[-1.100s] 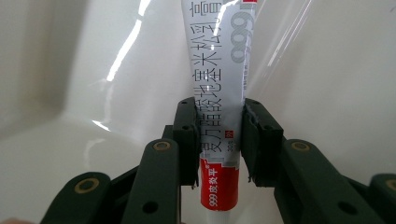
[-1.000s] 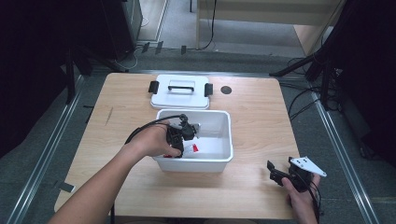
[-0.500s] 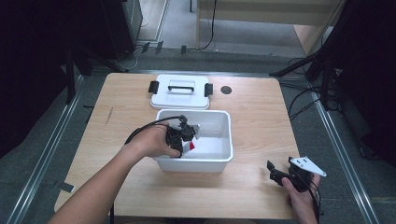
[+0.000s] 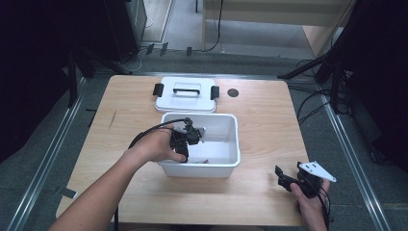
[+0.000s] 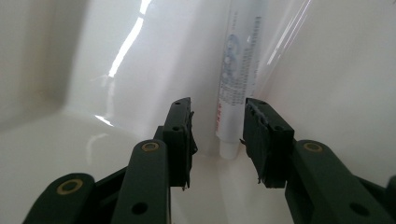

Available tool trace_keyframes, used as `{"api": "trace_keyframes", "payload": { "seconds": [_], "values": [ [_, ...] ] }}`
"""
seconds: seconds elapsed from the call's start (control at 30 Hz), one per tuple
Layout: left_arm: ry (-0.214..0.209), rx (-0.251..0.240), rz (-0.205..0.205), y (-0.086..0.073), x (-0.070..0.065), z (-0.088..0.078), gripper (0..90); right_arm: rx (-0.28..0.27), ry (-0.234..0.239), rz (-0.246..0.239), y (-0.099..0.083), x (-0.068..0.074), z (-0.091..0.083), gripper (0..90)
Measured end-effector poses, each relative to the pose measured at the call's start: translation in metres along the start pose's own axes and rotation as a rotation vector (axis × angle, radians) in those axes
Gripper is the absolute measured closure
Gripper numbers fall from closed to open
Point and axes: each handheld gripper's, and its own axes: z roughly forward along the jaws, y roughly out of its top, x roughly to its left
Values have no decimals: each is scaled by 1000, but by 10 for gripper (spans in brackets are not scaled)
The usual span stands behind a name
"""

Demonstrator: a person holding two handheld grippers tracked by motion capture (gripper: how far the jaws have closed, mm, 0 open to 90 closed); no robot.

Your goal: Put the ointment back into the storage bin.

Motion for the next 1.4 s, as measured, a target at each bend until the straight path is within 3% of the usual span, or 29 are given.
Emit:
{"api": "trace_keyframes", "payload": {
  "seconds": [0.2, 0.47, 0.93, 1.4],
  "values": [
    [7, -22, -8, -2, 2, -7, 687, 0, 0, 0, 0, 0, 0, 136],
    [4, -70, -56, -8, 7, -20, 787, 1, -1, 0, 0, 0, 0, 135],
    [23, -155, -100, -24, 10, -50, 792, 0, -1, -3, 0, 0, 0, 136],
    [43, -193, -125, -44, 15, -79, 797, 1, -1, -7, 0, 0, 1, 136]
  ]
}}
